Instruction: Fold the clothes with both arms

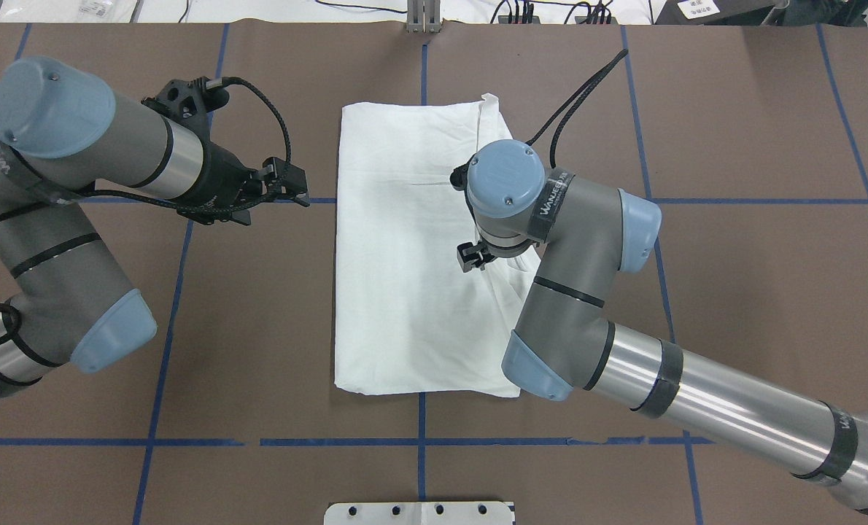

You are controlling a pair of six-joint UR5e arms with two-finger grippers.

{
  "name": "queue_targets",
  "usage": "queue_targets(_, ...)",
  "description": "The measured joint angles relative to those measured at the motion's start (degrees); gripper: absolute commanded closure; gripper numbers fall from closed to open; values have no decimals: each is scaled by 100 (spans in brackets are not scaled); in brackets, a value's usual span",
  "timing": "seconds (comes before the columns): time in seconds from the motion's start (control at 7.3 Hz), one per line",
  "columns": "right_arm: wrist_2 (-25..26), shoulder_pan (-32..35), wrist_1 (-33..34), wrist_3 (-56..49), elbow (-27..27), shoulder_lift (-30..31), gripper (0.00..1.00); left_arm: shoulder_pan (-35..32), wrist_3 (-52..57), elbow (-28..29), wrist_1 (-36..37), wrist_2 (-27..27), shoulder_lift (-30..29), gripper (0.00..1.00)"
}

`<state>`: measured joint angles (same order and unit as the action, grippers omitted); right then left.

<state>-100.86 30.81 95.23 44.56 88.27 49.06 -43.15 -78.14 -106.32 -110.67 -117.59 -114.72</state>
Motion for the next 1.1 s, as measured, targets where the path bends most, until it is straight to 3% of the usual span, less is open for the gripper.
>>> queue_targets(1.1, 132, -101, -30, -11, -346, 36, 0, 1, -11, 10, -21, 3, -12, 0)
